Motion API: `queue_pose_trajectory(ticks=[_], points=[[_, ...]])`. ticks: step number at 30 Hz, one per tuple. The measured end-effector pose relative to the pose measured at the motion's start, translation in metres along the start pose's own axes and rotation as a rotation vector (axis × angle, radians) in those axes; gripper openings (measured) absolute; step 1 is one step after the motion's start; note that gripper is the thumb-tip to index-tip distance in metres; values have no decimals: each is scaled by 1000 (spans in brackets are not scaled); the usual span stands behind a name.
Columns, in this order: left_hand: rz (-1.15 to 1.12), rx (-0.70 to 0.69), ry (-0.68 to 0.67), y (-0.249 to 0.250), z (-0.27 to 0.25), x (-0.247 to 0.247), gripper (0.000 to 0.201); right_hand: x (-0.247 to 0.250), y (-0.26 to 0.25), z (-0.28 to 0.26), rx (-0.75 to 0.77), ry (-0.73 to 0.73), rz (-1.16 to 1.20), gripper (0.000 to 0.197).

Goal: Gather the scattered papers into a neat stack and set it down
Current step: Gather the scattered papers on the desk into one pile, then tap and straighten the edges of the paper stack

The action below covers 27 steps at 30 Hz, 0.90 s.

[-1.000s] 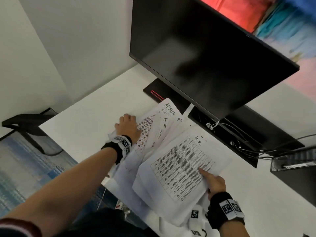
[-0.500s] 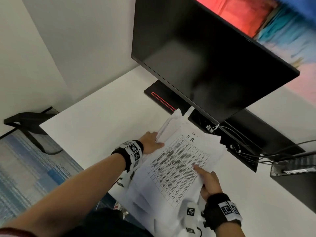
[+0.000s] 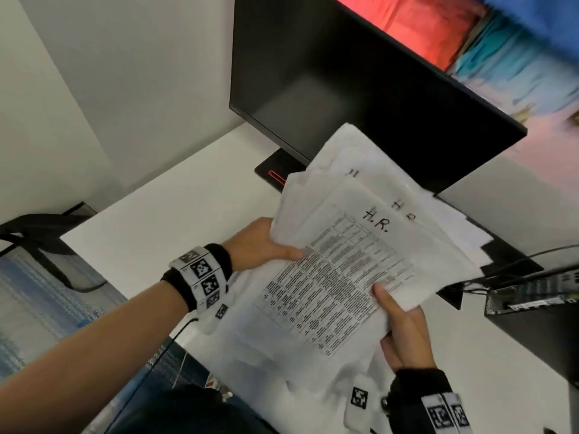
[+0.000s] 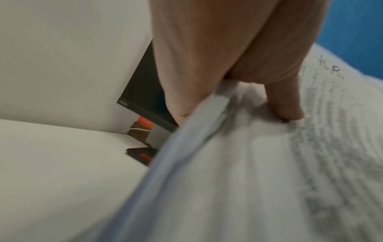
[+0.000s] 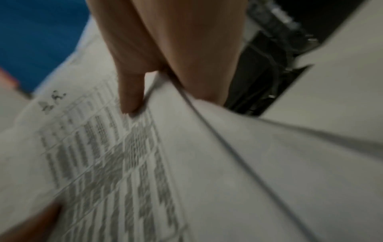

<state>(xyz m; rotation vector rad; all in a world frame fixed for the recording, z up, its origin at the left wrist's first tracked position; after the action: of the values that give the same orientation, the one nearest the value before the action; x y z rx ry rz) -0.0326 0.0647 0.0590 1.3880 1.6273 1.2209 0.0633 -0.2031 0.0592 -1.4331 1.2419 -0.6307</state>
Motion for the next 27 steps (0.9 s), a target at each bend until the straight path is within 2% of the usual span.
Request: queue_pose_trajectory(ticks=[4,7,9,12,14,15,17,19,21,24,26,27], points=[[-179,-215,131,46,-1,-4,37,-30,-46,-2,361,164,-105,32],[-261,-357,202,71,-4,2,36,-40,-73,-4,517,168,-133,48],[-247,-413,263,76,-2,5,41,-43,-73,-2,505,109,-172,52],[-252,-376,274,71,9,6,58,-42,-53,12,427,64,-281,58],[-238,-337,263,67,19,3,72,-38,-37,24,350,70,-290,53],[-214,-319,261,66,24,2,71,-36,-30,31,318,78,-298,48],[-177,-282,252,64,32,-2,57,-33,-23,40,257,84,-305,37],[-174,-270,280,64,37,-4,35,-31,-22,47,247,65,-317,35],[-214,-283,310,67,37,-5,25,-28,-24,51,272,69,-308,36],[-304,-343,346,75,31,-2,31,-21,-23,53,304,107,-220,60],[-341,-347,381,72,31,0,42,-16,-16,52,252,102,-172,76],[-342,-315,374,68,31,-2,50,-13,-10,50,212,80,-181,77]])
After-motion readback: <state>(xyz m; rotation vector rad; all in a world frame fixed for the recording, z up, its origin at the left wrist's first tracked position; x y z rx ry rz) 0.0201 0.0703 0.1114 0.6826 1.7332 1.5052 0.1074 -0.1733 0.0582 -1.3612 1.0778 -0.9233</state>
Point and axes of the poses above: each hand's wrist, its own z-axis towards the middle knuckle, its own x-axis out of the back of the hand, y = z × x, the point moved 1 cm from there along z, towards the middle knuckle, and after that the axes turned 5 degrees about x, right-handed, at the moved point
